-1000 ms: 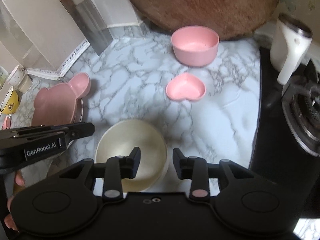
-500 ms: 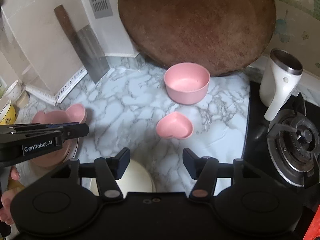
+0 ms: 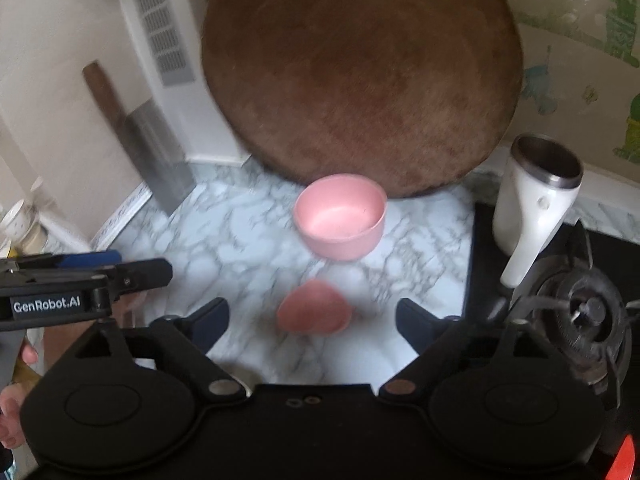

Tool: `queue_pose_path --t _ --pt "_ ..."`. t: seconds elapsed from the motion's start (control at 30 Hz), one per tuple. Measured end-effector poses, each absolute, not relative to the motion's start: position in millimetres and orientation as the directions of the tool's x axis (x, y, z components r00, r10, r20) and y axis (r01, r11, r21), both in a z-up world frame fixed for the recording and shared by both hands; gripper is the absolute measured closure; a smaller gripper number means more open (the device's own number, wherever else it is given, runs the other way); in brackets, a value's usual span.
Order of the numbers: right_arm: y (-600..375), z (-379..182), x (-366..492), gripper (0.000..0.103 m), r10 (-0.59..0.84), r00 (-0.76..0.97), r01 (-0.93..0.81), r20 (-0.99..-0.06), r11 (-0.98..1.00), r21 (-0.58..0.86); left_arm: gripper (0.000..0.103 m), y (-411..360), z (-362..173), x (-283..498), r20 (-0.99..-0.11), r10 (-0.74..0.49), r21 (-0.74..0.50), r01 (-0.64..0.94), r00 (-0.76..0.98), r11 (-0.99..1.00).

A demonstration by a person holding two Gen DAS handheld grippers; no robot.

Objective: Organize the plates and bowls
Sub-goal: 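Move both open tools to the pink bowl by the cutting board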

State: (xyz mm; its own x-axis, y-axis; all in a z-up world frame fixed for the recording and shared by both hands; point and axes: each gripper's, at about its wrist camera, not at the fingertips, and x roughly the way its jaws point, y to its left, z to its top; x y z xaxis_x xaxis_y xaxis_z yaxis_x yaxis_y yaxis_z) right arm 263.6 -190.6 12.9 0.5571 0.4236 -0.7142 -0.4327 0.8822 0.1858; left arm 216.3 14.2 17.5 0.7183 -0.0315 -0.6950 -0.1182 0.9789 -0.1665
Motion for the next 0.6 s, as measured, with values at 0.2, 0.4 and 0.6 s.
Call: queue_pose_path --t 0.2,0.4,0.6 --pt "-198.5 13.3 296.1 0.001 0.416 0.579 -0.374 -0.701 0.9 0.225 0.025 18.2 14.8 249.6 -0.709 -0.027 -0.172 -0.136 0.704 0.976" --pt "-205.4 8.4 339.9 0.001 0.423 0.555 -0.301 -0.716 0.905 0.301 0.025 15.7 10.9 292.5 -0.734 -0.02 -0.152 -0.135 0.679 0.979" --pt "-204.7 -11.9 382.3 0.004 0.402 0.528 -0.224 -0.748 0.915 0.334 0.025 13.6 3.2 337.5 -0.76 -0.042 -0.165 -0.13 0.648 0.978"
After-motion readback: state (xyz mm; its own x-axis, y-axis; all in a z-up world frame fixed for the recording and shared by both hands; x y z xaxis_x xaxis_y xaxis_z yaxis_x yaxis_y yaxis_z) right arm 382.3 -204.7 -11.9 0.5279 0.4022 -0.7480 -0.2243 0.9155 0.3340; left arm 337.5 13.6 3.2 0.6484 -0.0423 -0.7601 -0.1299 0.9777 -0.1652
